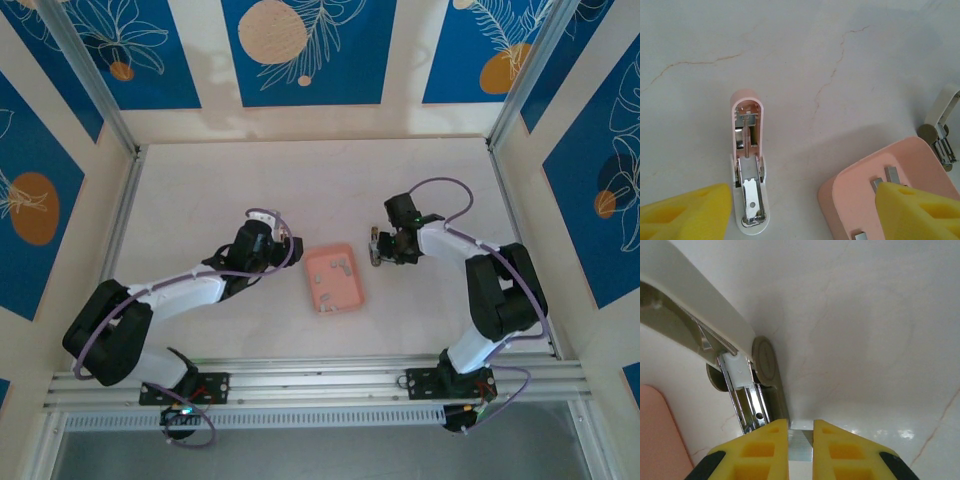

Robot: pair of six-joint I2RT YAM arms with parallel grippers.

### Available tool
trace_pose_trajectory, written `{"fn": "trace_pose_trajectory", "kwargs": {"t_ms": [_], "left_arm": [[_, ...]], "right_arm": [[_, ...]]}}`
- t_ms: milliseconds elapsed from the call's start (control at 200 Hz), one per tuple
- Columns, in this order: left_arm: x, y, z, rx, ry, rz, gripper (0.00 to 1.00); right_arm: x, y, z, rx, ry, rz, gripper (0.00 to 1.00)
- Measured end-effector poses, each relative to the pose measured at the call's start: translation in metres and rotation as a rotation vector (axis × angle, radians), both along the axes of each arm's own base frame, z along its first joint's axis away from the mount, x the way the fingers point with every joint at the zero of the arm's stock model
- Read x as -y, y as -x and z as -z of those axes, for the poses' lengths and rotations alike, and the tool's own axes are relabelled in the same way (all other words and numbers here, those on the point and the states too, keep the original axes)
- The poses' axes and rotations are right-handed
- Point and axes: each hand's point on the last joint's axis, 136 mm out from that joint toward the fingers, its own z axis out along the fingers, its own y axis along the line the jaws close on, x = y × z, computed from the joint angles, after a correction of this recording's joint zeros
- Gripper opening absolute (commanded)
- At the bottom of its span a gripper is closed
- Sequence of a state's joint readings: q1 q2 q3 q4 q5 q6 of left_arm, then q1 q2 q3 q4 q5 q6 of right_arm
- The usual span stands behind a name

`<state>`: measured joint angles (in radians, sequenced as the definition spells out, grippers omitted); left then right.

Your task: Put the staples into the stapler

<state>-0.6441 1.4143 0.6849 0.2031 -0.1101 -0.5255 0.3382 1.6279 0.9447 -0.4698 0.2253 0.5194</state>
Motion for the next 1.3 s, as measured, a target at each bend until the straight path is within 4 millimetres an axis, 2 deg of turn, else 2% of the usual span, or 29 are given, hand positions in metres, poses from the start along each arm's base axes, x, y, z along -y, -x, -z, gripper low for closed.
{"fn": "trace_pose_trajectory", "kwargs": {"t_ms": [215, 470, 570, 750, 845, 1040, 1301], "left_arm": [[0.0, 0.0, -0.004, 0.009, 0.006, 0.0, 0.75], [-0.001, 0.001, -0.006, 0.014, 0.009, 0.001, 0.76], [-0.001, 0.001, -0.006, 0.017, 0.011, 0.001, 0.75], [-0.005, 0.006, -0.001, 0.05, 0.02, 0.009, 0.76], [-0.009, 0.012, 0.006, 0.064, 0.008, 0.02, 0.76], [-0.016, 0.018, 0.012, 0.096, -0.017, 0.036, 0.76], [-0.019, 0.024, 0.018, 0.1, -0.028, 0.051, 0.76]], "right_arm": [[-0.007, 0.003, 0.003, -0.01, 0.004, -0.023, 0.16], [-0.005, 0.006, 0.002, -0.019, 0.012, -0.015, 0.16], [-0.005, 0.006, -0.01, 0.011, 0.008, -0.016, 0.16], [-0.018, -0.007, -0.05, 0.18, -0.037, -0.038, 0.16], [-0.027, -0.009, -0.057, 0.235, -0.046, -0.053, 0.16], [-0.038, -0.003, -0.041, 0.291, -0.006, -0.085, 0.16], [-0.028, 0.009, -0.015, 0.315, 0.032, -0.072, 0.16]]}}
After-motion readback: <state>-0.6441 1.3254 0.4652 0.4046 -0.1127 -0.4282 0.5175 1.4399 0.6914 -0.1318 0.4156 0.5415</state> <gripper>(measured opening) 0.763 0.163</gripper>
